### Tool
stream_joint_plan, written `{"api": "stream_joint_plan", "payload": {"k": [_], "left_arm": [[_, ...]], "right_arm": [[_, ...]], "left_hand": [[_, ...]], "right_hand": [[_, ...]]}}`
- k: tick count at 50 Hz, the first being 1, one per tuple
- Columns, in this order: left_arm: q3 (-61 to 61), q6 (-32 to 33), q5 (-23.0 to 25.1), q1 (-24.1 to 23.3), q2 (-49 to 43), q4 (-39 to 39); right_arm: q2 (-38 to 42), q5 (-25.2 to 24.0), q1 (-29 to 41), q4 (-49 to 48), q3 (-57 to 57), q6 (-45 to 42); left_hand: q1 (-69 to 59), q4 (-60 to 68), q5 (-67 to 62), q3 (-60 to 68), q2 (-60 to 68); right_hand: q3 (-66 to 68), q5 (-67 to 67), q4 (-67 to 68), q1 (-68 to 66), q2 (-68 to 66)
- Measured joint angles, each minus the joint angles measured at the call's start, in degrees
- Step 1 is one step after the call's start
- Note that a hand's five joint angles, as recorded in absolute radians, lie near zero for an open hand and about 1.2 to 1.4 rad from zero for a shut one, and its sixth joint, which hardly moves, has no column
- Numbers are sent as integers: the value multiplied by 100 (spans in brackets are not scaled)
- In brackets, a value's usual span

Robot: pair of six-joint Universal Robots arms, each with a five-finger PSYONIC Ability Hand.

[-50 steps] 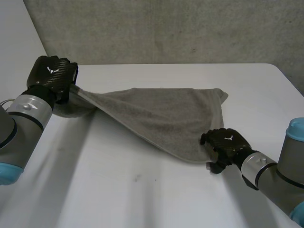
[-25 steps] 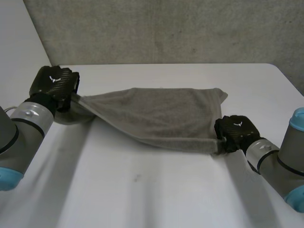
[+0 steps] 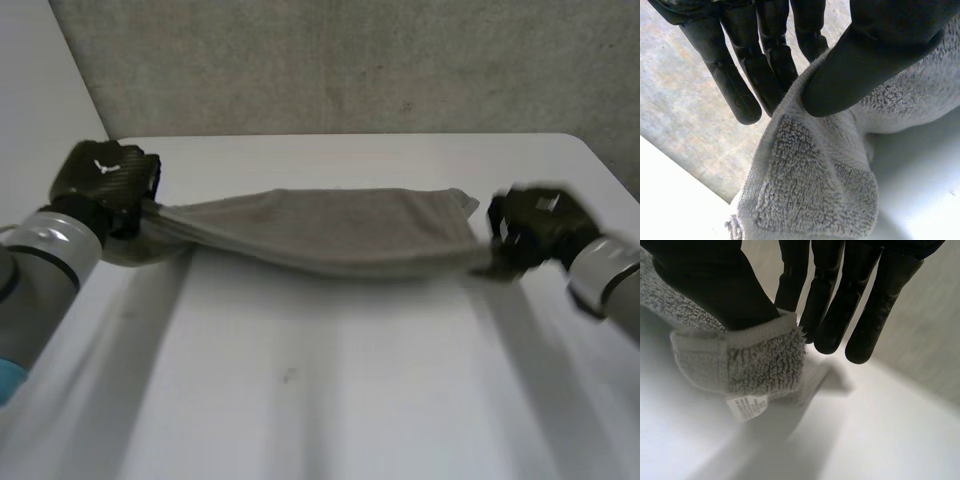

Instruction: Fold the towel.

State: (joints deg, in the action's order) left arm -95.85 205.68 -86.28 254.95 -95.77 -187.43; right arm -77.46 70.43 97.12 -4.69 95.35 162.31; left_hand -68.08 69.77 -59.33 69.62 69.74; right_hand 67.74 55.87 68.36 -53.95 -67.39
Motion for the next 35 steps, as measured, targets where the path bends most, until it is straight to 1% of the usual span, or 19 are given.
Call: {"api": "stream_joint_plan", "payload": {"k": [2, 3, 5, 8, 9, 10, 11, 12, 13, 14, 18, 19, 22, 24, 26, 28, 29, 31, 35], "left_arm": [[109, 24, -23, 0, 182, 259], [223, 67, -32, 0, 365, 568], [345, 129, -32, 0, 543, 889], [598, 319, -13, 0, 899, 1616], [712, 457, 2, 0, 1050, 1986], [712, 457, 2, 0, 1050, 1986], [795, 627, 17, -2, 1164, 2314], [814, 701, 22, -5, 1195, 2426], [826, 789, 26, -8, 1219, 2534], [806, 987, 33, -20, 1222, 2715], [587, 1446, 29, -46, 969, 2869], [587, 1446, 29, -46, 969, 2869], [338, 1833, -8, -52, 261, 2818], [319, 1958, -55, -54, -86, 2780], [443, 2137, -206, -63, -727, 2695], [603, 2213, -314, -71, -1049, 2653], [895, 2283, -448, -85, -1374, 2604], [1391, 2344, -612, -105, -1724, 2554], [2512, 2370, -807, -147, -2157, 2444]], "right_arm": [[-446, -15, -25, 188, -179, -308], [-657, -24, -41, 340, -283, -492], [-1109, -39, -93, 785, -596, -967], [-1522, -54, -185, 1619, -1058, -1695], [-1615, -52, -224, 2120, -1273, -2092], [-1615, -52, -224, 2120, -1273, -2092], [-1635, -43, -247, 2507, -1419, -2394], [-1600, -26, -264, 3013, -1584, -2789], [-1573, -18, -269, 3185, -1633, -2925], [-1387, 19, -278, 3828, -1799, -3439], [-624, 191, -240, 4824, -1965, -4284], [-624, 191, -240, 4824, -1965, -4284], [-54, 482, -118, 4931, -1950, -4435], [217, 645, -44, 4898, -1964, -4457], [622, 891, 76, 4761, -2058, -4470], [844, 1022, 151, 4639, -2156, -4470], [1057, 1154, 240, 4452, -2318, -4468], [1226, 1270, 323, 4221, -2530, -4461], [1564, 1582, 551, 3323, -3356, -4418]], "left_hand": [[0, 0, 0, 0, 0], [0, 0, 0, 0, 0], [0, 0, 0, 0, 0], [0, 0, 0, 0, 0], [0, 0, 0, 0, 0], [0, 0, 0, 0, 0], [0, 0, 0, 0, 0], [0, 0, -7, 0, 0], [0, 0, -13, 0, 0], [0, 0, -15, 0, 2], [0, 0, -17, 0, 3], [0, 0, -17, 0, 3], [-8, 0, -23, 0, 4], [-8, 0, -23, 0, 3], [-8, 0, -23, 0, 4], [-9, 0, -23, 0, 4], [-23, 0, -23, 0, 4], [-27, 0, -41, 0, 4], [-27, 0, -43, 0, 3]], "right_hand": [[0, 6, 0, 0, -1], [0, 10, 0, 0, -1], [0, 10, 0, 0, -1], [1, 12, 0, 0, -1], [1, 13, 0, 0, -1], [1, 13, 0, 0, -1], [1, 14, 0, 0, -1], [1, 14, 0, 0, -1], [0, 14, 1, 0, -1], [1, 14, 1, 0, -1], [1, 16, 1, 0, -1], [1, 16, 1, 0, -1], [0, 25, 1, 0, -1], [0, 28, 1, 0, -1], [1, 37, 1, 0, -1], [0, 48, 1, 0, -1], [1, 85, 0, 0, -1], [0, 215, 1, 0, -1], [0, 261, 1, 0, -2]]}}
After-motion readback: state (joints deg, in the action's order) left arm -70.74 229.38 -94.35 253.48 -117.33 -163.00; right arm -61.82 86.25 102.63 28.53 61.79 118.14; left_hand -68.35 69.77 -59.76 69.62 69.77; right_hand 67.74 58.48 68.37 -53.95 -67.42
